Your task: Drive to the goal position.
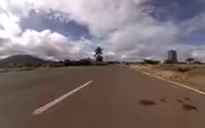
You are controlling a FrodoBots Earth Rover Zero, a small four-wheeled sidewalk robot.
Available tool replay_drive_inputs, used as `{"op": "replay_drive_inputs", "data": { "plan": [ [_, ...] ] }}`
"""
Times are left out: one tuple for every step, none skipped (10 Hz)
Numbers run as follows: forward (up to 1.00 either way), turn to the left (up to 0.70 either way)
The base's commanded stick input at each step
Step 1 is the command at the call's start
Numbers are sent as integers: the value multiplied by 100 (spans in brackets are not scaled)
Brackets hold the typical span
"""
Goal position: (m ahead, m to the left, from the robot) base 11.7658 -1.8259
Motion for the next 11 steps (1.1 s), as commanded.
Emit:
{"op": "replay_drive_inputs", "data": {
  "plan": [
    [70, -35],
    [70, -35],
    [70, -35],
    [70, -35],
    [70, -35],
    [70, -35],
    [70, -35],
    [70, -35],
    [70, -35],
    [70, -35],
    [70, -35]
  ]
}}
